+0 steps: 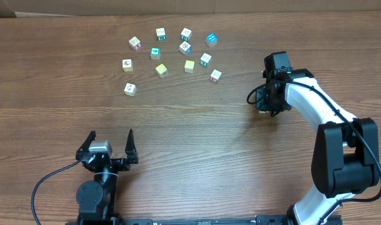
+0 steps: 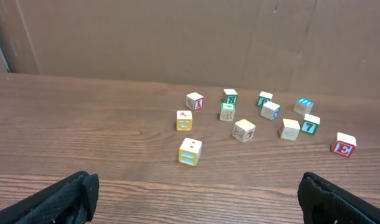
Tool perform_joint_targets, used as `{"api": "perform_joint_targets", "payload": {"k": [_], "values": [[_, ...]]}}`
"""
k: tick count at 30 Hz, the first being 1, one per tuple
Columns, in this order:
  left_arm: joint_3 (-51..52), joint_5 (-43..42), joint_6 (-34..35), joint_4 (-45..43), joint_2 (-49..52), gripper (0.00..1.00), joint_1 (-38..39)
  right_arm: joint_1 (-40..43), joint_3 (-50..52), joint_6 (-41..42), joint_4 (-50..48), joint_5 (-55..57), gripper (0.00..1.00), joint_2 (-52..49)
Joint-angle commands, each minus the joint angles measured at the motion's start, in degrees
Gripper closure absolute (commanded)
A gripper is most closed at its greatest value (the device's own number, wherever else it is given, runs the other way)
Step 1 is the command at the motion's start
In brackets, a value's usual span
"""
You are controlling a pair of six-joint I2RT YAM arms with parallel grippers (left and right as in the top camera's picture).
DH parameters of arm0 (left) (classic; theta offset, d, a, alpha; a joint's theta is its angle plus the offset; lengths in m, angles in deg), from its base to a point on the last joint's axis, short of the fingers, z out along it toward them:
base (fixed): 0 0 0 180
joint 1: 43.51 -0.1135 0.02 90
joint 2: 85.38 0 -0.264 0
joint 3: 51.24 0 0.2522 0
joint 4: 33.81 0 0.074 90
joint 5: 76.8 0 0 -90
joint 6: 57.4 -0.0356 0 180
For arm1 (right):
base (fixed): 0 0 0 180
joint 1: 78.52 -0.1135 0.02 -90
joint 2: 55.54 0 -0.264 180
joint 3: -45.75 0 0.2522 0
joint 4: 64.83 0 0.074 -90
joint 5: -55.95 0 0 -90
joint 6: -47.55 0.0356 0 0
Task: Form a tower
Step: 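Raise the right gripper up and away from the three-block stack, then move the right gripper left over the 5 block with green R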
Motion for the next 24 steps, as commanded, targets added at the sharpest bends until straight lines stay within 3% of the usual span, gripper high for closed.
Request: {"api": "perform_joint_targets", "payload": {"k": [1,8,12,22,24], "values": [[0.2,-0.1,-1.6,-0.2,-0.5,0.00,0.2,0.1,0.4,0.1,0.0,0.5,0.66,-0.1],[0.2,-0.1,-1.6,-0.2,-0.5,0.00,0.2,0.1,0.3,0.1,-0.3,0.5,0.42,-0.1],[0.2,-0.1,-1.6,-0.2,-0.5,0.00,0.2,0.1,-2.1,0.1,0.1,0.5,0.37,0.0],[0.2,-0.1,-1.6,-0.2,-0.5,0.00,0.2,0.2,-30.2,-0.2,11.4,6.8,0.28,0.0],[0.2,-0.1,-1.6,-0.2,-0.5,0.00,0.2,0.0,-36.3,-0.2,13.6,5.7,0.23,0.0]]}}
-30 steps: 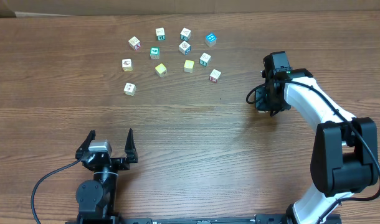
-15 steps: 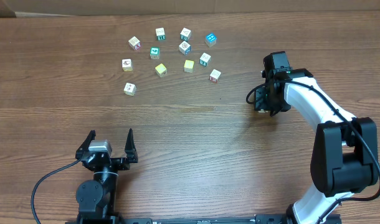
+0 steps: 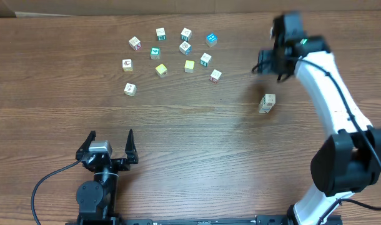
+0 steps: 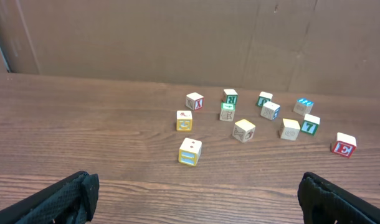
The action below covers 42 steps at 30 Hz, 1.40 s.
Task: Form a tower
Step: 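Move the right gripper left over the 5 block with green R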
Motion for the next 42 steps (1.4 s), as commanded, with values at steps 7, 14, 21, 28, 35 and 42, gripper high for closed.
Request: {"api": "perform_joint_targets", "payload": {"k": [7,14,21,28,35,42], "values": [[0.2,-0.1,-1.6,-0.2,-0.5,0.00,0.2,-0.1,-12.7,-0.2,0.0,-16.8,0.00,0.5],[0.2,-0.1,-1.6,-0.2,-0.5,0.00,0.2,-2.1,-9.7,1.8,-4.9,-19.5,0.07,-2.7],[0.2,-0.1,-1.6,-0.2,-0.5,0.00,0.2,-5.6,-9.7,3.8,-4.9,-14.5,0.21,-12.4],[0.2,-0.1,-1.6,-0.2,-0.5,0.00,0.2,-10.0,-9.7,9.7,-4.1,-13.4,0.25,-20.1],[0.2,-0.1,-1.6,-0.2,-0.5,0.00,0.2,-13.6,-9.7,12.7,-5.3,-9.8,0.25,-23.8],[0.2,-0.1,-1.6,-0.2,-0.5,0.00,0.2,-14.7,-9.4,16.3,-6.3,-2.9,0.26,-24.7]]}}
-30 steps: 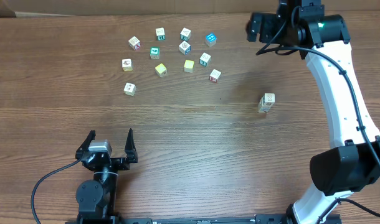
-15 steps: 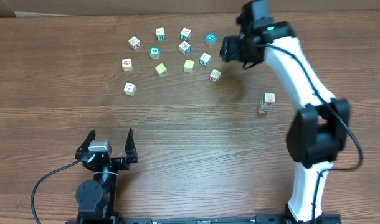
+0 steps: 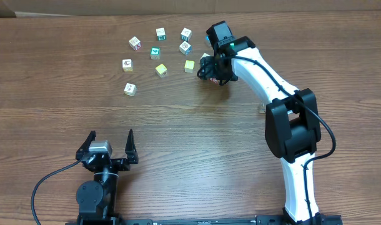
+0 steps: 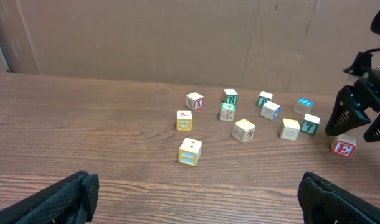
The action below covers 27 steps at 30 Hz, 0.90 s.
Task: Form a tower
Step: 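Move the right gripper left over the 5 block with green R, then lower the right gripper onto the 5 block and close it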
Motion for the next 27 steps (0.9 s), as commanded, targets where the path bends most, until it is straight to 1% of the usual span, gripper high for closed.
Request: {"api": "perform_joint_targets", "payload": {"k": [1,3,6,9,11,14,16,17,19,27], "values": [[0.2,-0.1,-1.6,-0.2,-0.5,0.00,0.2,0.2,0.0,4.6,-0.2,5.7,0.27,-0.8],[0.2,-0.1,-1.6,-0.2,-0.5,0.00,0.2,0.2,0.0,5.9,0.0,6.2,0.32,-0.8],[0.2,-0.1,-1.6,-0.2,-0.5,0.00,0.2,0.2,0.0,8.3,0.5,6.1,0.37,-0.9],[0.2,-0.1,-1.6,-0.2,-0.5,0.00,0.2,0.1,0.0,8.8,0.8,5.9,0.44,-0.9],[0.2,-0.1,-1.6,-0.2,-0.5,0.00,0.2,-0.1,0.0,11.1,1.2,5.9,0.44,-0.9],[0.2,-0.1,-1.6,-0.2,-0.5,0.00,0.2,-0.2,0.0,11.6,1.2,5.7,0.39,-0.9],[0.2,-0.1,-1.6,-0.2,-0.5,0.00,0.2,-0.1,0.0,11.6,0.9,5.7,0.28,-0.9],[0.2,-0.1,-1.6,-0.2,-0.5,0.00,0.2,-0.1,0.0,11.6,0.7,5.7,0.18,-0.9],[0.2,-0.1,-1.6,-0.2,-0.5,0.00,0.2,-0.1,0.0,11.6,0.2,5.7,0.01,-0.9],[0.2,-0.1,-1.6,-0.2,-0.5,0.00,0.2,-0.1,0.0,11.6,-0.3,3.3,0.00,-0.9]]}}
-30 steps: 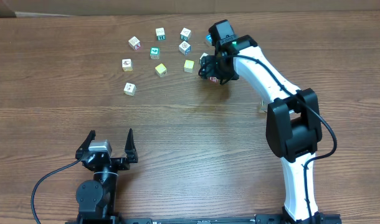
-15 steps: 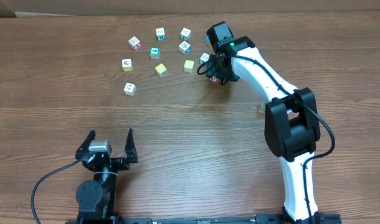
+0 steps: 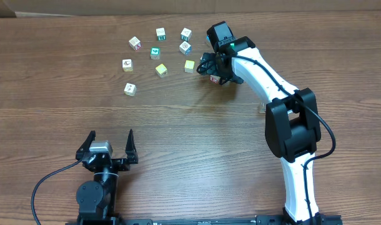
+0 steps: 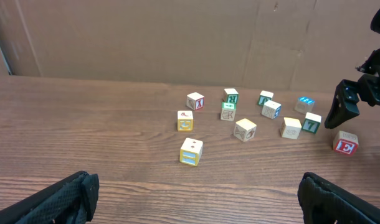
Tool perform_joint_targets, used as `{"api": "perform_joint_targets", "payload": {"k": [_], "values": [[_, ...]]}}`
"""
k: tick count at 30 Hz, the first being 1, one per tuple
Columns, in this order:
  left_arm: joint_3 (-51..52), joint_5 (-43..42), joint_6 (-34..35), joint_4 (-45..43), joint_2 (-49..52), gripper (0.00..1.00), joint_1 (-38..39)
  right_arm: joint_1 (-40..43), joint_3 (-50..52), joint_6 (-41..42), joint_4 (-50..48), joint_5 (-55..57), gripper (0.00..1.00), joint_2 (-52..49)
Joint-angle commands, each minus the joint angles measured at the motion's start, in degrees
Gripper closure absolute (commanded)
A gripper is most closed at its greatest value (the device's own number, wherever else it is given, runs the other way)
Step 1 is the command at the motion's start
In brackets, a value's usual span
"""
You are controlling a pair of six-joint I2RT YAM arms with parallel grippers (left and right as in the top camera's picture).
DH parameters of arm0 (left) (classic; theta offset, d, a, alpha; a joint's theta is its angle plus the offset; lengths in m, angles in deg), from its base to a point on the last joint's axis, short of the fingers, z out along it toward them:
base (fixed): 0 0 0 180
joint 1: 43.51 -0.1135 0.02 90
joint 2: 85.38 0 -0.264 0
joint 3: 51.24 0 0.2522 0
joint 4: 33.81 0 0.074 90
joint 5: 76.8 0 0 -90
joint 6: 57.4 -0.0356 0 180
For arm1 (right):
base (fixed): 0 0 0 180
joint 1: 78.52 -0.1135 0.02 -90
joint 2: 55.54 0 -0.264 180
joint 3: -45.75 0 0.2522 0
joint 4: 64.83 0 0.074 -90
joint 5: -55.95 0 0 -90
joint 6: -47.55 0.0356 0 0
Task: Form a tower
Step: 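Lower the right gripper onto the 5 block and close it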
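Note:
Several small lettered wooden blocks lie scattered at the far middle of the table. A red-lettered E block lies at the right end of the cluster. My right gripper is open just over it, one finger on its left side. It touches no block. A yellow block lies just left of it. My left gripper rests open and empty at the near edge, far from the blocks.
The right arm stretches across the far right of the table. A cardboard wall stands behind the blocks. A yellow-sided block lies nearest to the left gripper. Bare wood lies between the left gripper and the cluster.
My right gripper has shifted a little over the red E block, its fingers standing slightly higher in the left wrist view. It is still open. Blocks and left arm are unmoved.
My right gripper was low at the table's right, over a block. Then it stood back at the far right, and that block stood alone on the wood. Then it was at the cluster's right end, open over the red E block, where it is now.

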Motion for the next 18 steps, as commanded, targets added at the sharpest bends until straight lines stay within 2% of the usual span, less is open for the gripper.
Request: {"api": "perform_joint_targets", "payload": {"k": [1,4,14,16,18], "values": [[0.2,-0.1,-0.8,-0.2,-0.5,0.00,0.2,-0.2,0.0,0.4,-0.3,-0.9,0.03,-0.7],[0.2,-0.1,-0.8,-0.2,-0.5,0.00,0.2,-0.2,0.0,0.4,-0.6,-0.9,0.15,-0.7],[0.2,-0.1,-0.8,-0.2,-0.5,0.00,0.2,-0.3,0.0,2.2,-1.7,-1.0,0.20,-0.7],[0.2,-0.1,-0.8,-0.2,-0.5,0.00,0.2,-0.3,0.0,3.6,-1.3,-0.9,0.29,-0.7],[0.2,-0.1,-0.8,-0.2,-0.5,0.00,0.2,-0.3,0.0,6.1,-1.0,-0.9,0.33,-0.7]]}}
